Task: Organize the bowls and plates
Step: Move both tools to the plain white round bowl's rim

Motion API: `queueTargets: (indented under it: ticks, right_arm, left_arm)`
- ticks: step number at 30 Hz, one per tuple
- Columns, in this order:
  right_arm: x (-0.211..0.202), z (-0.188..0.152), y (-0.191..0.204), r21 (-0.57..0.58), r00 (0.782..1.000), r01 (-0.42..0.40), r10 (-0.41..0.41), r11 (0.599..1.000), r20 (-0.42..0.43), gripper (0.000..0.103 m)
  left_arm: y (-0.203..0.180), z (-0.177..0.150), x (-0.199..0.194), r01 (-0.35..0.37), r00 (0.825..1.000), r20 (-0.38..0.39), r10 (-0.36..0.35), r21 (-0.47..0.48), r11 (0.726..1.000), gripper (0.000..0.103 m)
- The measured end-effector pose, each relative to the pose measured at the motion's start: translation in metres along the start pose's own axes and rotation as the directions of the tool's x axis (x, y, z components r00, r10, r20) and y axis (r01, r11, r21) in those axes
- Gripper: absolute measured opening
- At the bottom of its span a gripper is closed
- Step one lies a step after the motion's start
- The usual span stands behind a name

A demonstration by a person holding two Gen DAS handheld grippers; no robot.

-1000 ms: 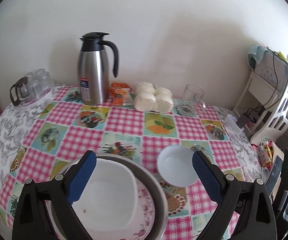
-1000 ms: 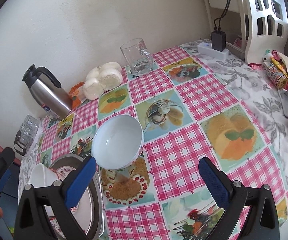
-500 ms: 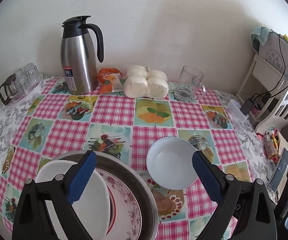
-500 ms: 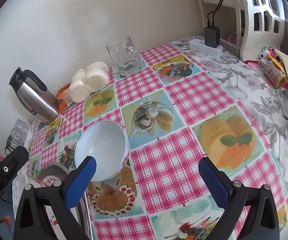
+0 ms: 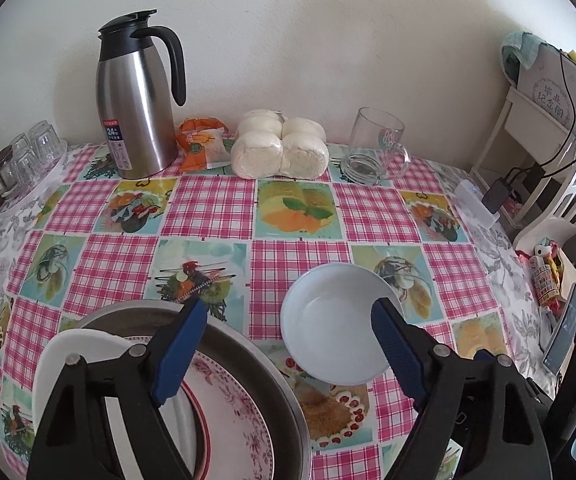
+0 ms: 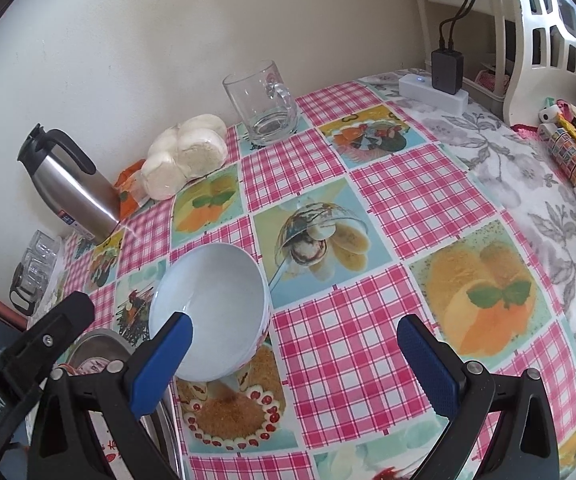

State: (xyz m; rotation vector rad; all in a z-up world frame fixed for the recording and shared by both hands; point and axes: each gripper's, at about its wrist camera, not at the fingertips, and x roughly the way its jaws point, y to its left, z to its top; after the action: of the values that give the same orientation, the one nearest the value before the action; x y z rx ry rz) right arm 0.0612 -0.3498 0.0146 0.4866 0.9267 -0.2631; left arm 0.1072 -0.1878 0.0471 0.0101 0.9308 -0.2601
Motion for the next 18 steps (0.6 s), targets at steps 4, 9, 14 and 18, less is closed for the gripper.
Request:
queueTargets:
  ticks: [4,9,14,18]
  right_arm:
    - [0.007,0.002,0.0,0.003,1.0,-0.007,0.007,1.0,-0.015,0.103]
    - [0.019,0.003,0.002,0.007,0.999,-0.024,0.025,1.0,-0.035,0.099]
    - [0.034,0.001,0.003,0.014,0.997,-0.041,0.042,0.999,-0.066,0.095]
    - [0.043,-0.001,0.001,0.029,0.995,-0.053,0.056,0.998,-0.086,0.085]
  left_arm:
    - [0.0,0.002,0.007,0.01,1.0,-0.01,-0.01,0.0,1.0,0.076]
    - [-0.001,0.003,0.014,0.022,1.0,-0.019,-0.022,0.003,1.0,0.068]
    - [-0.005,0.003,0.023,0.026,0.999,-0.027,-0.025,0.01,1.0,0.065]
    - [-0.007,0.003,0.028,0.017,0.999,-0.03,-0.016,0.022,1.0,0.064]
